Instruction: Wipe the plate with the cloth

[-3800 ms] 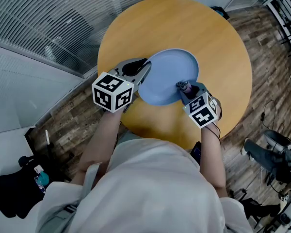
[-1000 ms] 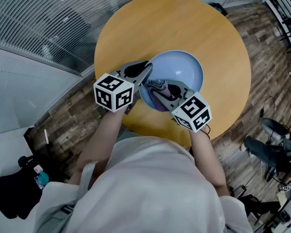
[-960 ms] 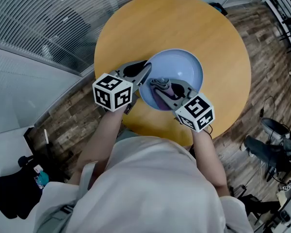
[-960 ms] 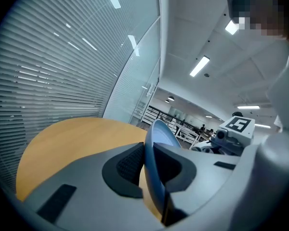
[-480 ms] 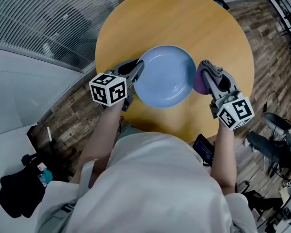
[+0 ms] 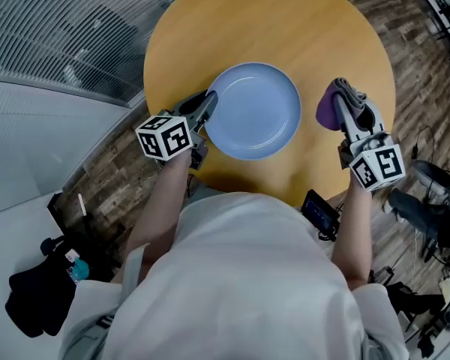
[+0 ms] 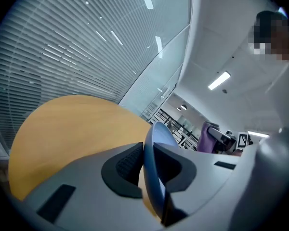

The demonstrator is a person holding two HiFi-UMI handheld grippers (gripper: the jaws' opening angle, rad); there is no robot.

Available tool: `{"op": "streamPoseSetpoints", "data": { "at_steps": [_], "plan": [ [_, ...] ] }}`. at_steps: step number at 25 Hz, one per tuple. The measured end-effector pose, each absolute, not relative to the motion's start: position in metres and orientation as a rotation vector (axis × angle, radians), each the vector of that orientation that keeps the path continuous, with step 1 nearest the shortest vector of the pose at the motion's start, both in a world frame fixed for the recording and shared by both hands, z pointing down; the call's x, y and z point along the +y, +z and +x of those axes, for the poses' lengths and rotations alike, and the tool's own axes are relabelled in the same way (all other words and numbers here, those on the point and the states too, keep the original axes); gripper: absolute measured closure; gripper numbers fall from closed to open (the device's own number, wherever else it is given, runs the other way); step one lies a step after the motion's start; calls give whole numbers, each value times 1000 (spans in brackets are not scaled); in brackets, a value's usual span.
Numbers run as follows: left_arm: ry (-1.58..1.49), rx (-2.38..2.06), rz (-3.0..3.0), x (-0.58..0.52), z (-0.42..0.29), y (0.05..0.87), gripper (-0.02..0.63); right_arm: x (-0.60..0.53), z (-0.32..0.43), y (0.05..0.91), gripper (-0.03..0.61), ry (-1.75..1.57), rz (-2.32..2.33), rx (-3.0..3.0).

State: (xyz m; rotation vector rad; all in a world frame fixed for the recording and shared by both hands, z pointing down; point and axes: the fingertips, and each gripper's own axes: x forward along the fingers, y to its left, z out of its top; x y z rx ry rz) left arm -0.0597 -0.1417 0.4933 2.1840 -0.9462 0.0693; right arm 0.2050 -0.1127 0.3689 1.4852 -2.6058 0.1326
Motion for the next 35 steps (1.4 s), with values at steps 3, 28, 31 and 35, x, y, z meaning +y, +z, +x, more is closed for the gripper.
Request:
{"op": "streamPoseSetpoints", "data": {
  "at_steps": [3, 28, 31, 35],
  "plan": [
    [39, -942, 2127, -138, -60, 503, 565, -112, 207, 366, 472, 103, 1518, -2604],
    [-48, -969, 2023, -141, -70, 512, 566, -99, 206, 375, 472, 118, 1549, -2623],
    [-69, -979, 2009, -147, -74, 512, 565, -99, 208, 381, 472, 132, 1545, -2618],
    [-97, -999, 1982, -156, -82, 514, 566, -102, 211, 387, 472, 167, 1552, -2612]
  ]
}}
